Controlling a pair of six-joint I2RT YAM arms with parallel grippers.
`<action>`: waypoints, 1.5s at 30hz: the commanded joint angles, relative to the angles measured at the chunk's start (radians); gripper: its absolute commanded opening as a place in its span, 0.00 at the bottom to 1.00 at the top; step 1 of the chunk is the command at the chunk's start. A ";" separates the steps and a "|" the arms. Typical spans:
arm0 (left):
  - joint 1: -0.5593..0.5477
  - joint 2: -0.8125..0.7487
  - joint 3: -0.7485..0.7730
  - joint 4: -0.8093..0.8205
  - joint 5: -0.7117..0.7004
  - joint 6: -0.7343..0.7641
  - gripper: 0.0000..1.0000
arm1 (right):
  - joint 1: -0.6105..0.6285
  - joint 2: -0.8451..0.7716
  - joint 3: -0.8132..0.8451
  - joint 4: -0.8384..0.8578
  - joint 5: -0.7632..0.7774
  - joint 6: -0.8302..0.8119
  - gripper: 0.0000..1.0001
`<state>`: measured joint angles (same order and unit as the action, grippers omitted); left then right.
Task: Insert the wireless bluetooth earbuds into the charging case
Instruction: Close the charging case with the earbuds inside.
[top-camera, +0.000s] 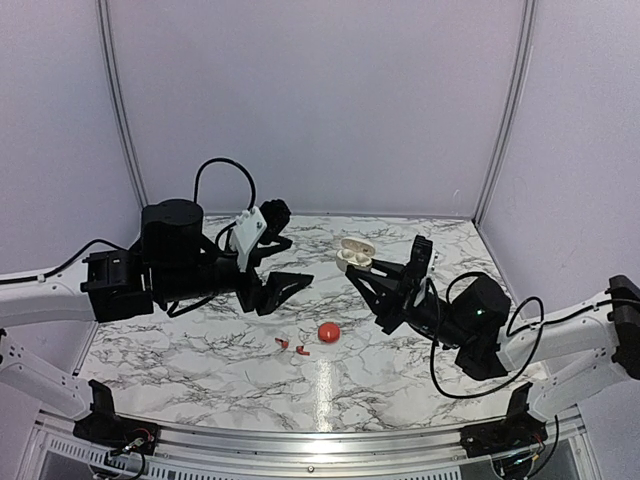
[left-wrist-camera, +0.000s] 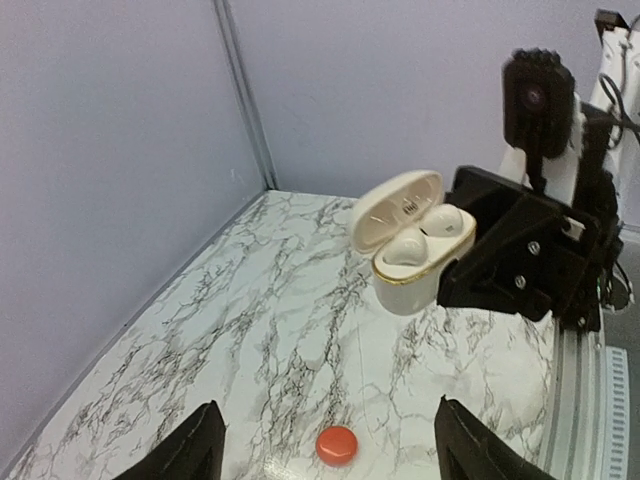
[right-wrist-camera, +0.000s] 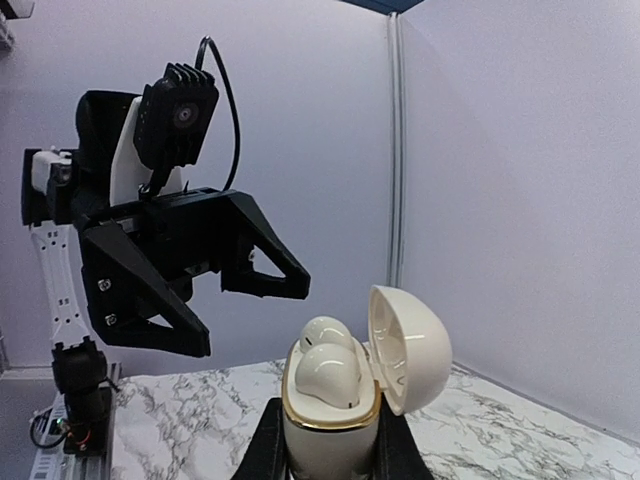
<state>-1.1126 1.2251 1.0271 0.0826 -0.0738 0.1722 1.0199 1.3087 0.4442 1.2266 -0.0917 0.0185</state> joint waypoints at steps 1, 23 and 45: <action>-0.001 -0.005 -0.023 -0.136 0.156 0.069 0.78 | -0.021 -0.070 0.006 -0.177 -0.213 0.021 0.00; -0.109 0.073 0.051 -0.114 0.297 0.160 0.92 | -0.038 -0.057 0.069 -0.357 -0.356 0.085 0.00; 0.003 -0.001 -0.138 0.131 -0.195 -0.213 0.99 | -0.305 0.135 0.198 -0.673 -0.294 0.222 0.00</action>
<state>-1.1572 1.2564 0.9165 0.1154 -0.1287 0.1257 0.7528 1.3804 0.5514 0.7067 -0.4175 0.2203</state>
